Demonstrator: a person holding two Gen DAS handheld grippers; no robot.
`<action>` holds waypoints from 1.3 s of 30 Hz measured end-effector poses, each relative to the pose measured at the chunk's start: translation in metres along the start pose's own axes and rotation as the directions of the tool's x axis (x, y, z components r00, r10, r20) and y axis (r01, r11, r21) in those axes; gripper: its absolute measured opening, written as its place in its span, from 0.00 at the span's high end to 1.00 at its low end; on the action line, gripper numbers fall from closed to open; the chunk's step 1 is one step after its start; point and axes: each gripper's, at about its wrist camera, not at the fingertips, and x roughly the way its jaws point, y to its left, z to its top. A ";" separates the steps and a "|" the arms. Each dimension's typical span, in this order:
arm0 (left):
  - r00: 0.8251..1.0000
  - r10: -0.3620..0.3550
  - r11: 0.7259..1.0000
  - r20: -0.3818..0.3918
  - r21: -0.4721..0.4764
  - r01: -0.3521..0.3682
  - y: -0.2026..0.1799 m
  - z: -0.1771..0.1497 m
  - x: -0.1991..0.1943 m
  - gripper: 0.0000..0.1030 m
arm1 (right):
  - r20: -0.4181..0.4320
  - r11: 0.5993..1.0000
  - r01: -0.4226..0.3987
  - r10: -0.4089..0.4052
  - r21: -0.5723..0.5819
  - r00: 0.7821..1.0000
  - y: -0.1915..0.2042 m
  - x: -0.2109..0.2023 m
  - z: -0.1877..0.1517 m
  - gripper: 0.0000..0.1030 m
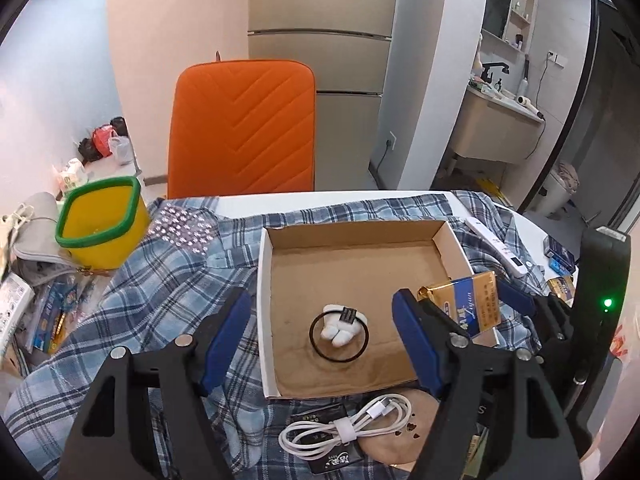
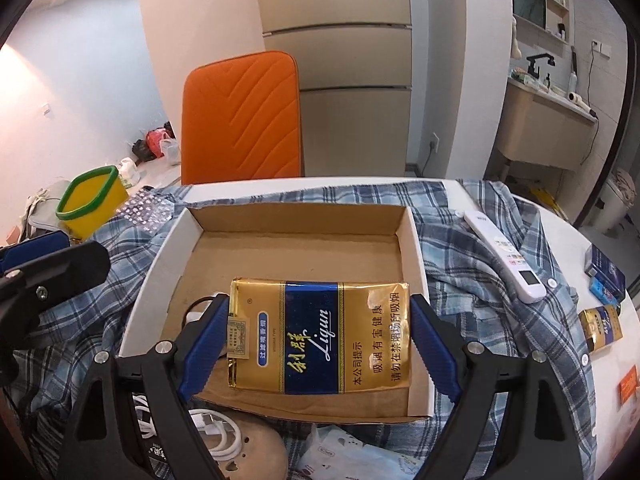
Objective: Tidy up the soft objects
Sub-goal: 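Withdraw both grippers from the box and move the right gripper toward the wipes packet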
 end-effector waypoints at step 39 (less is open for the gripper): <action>0.915 0.009 0.998 0.403 0.054 -0.034 -0.001 -0.075 -0.098 0.04 | 0.267 0.998 -0.029 0.043 -0.056 0.963 0.004 -0.115 -0.037 0.13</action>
